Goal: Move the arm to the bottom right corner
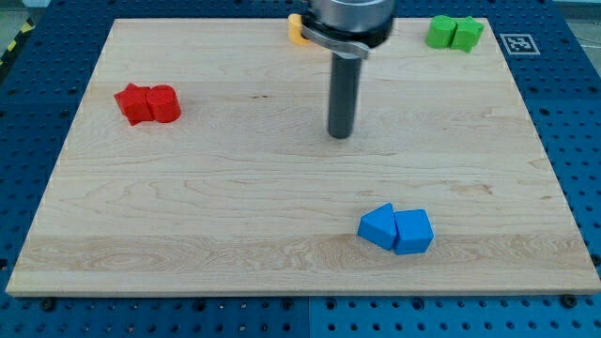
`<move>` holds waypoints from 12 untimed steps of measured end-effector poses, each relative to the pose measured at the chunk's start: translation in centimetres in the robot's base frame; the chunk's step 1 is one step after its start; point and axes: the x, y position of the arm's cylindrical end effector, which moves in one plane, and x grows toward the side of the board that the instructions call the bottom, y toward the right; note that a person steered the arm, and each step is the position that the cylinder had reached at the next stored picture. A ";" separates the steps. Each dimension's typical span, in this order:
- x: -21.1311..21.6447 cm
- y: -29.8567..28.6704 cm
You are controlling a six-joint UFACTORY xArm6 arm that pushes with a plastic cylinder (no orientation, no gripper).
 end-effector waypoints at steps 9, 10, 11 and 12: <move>11.8 18.7; 14.6 19.5; 17.1 18.3; 18.0 14.5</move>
